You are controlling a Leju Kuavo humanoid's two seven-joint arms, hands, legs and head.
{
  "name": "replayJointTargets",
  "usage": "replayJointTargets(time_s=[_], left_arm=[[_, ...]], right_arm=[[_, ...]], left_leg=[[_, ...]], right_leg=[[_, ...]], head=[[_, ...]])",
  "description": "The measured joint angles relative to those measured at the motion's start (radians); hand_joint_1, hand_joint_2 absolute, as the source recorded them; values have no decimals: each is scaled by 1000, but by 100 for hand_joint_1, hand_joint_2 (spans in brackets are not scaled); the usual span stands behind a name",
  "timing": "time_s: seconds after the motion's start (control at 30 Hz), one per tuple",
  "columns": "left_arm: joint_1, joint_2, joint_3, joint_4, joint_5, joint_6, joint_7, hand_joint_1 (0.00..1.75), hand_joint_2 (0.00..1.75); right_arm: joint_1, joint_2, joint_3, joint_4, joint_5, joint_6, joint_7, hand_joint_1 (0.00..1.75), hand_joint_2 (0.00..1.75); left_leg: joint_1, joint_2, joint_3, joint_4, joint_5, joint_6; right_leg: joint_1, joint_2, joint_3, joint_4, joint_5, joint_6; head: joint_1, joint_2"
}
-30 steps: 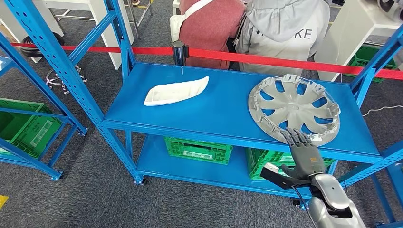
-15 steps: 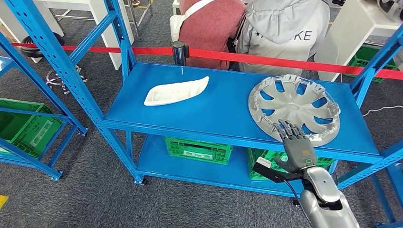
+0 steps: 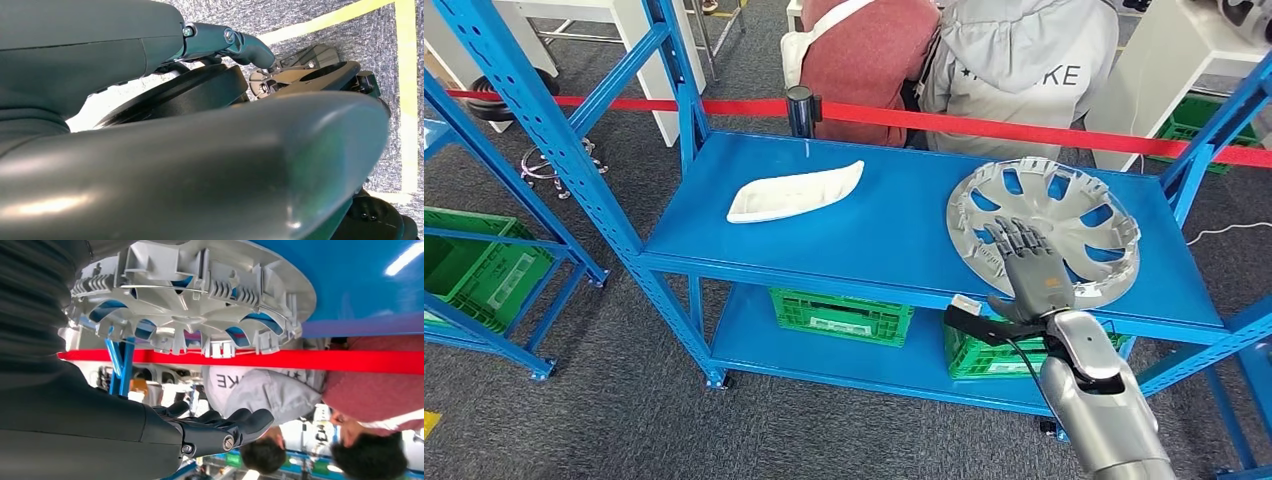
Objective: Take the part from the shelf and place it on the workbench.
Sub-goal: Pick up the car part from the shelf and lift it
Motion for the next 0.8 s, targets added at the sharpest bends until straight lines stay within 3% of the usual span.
replayJointTargets(time_s=[0.37, 0.8], left_arm=[[-1, 0, -5, 0, 17, -2, -1, 0, 0], [0, 0, -6, 1, 21, -3, -5, 0, 0]], right_arm=[[-158, -7, 14, 311, -19, -70, 41, 0, 175], [-245, -7, 16, 469, -17, -101, 37, 0, 175]], left_leg=[[0, -1, 1, 0, 0, 0], [0, 0, 1, 0, 0, 0]], right_leg=[[0, 0, 1, 0, 1, 0], [0, 0, 1, 0, 0, 0]], head=[[0, 0], [0, 0]])
